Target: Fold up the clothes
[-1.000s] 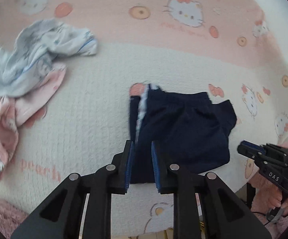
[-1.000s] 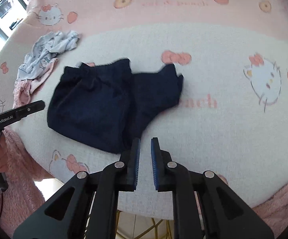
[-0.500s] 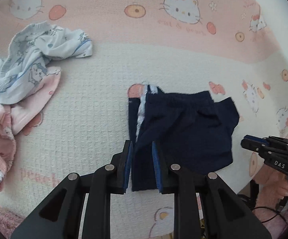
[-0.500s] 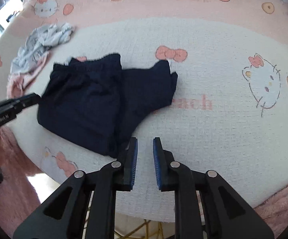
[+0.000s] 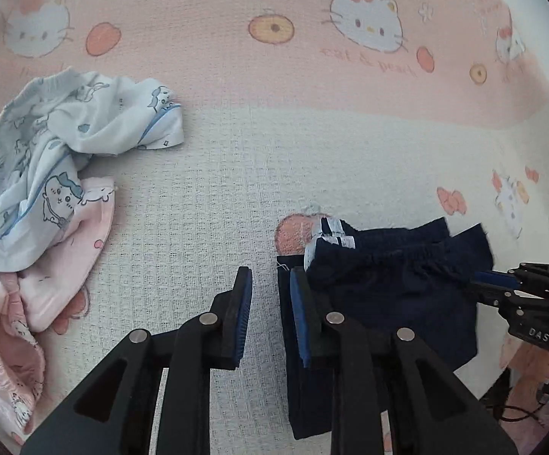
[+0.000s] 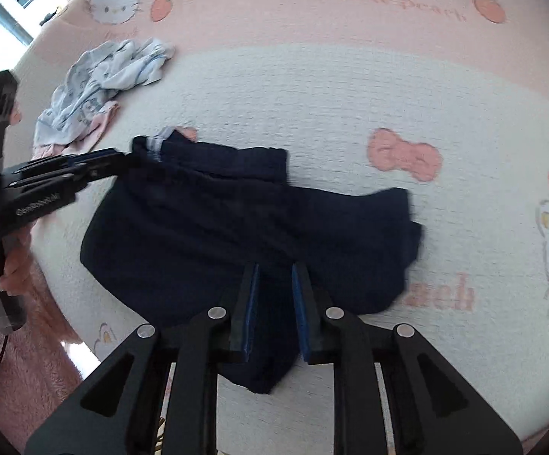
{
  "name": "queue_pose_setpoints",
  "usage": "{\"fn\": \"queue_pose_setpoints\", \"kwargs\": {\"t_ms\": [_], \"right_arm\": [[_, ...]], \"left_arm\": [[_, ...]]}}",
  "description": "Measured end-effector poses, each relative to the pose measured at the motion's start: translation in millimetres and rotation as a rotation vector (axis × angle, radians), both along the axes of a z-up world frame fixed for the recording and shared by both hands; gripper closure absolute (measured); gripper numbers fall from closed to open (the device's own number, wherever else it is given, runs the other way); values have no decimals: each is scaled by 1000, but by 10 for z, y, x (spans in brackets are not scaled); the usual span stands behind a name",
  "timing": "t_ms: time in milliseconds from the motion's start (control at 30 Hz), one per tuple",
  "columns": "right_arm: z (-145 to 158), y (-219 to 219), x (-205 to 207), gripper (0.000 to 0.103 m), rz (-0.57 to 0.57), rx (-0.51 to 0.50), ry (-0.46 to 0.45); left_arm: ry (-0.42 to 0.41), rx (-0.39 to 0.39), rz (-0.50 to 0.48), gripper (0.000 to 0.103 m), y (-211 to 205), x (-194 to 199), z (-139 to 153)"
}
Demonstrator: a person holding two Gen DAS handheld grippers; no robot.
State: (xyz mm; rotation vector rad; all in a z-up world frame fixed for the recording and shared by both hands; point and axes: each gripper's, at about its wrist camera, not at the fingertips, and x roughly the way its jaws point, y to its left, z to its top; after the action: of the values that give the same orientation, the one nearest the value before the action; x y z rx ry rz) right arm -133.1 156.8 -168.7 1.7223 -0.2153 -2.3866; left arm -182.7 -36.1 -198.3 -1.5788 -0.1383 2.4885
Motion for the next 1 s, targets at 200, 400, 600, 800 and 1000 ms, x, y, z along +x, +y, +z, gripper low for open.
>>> {"fn": "queue_pose_setpoints", "kwargs": {"t_ms": [200, 400, 600, 800, 1000], "right_arm": [[252, 9, -115, 77, -17, -93, 77], [-49, -168, -306, 78, 19, 58, 10], [207, 156, -19, 71, -112, -64, 59], [46, 131, 97, 73, -91, -16, -17], [230, 439, 252, 47, -207, -209, 29]], "left_arm": [[22, -18, -130, 81, 392, 26, -87], [4, 15, -4, 78, 196, -50, -102], [6, 176, 17, 75, 73, 110, 55], [-72, 44, 76, 75, 10, 90, -200], [-90, 214, 96, 55, -188, 152, -62]]}}
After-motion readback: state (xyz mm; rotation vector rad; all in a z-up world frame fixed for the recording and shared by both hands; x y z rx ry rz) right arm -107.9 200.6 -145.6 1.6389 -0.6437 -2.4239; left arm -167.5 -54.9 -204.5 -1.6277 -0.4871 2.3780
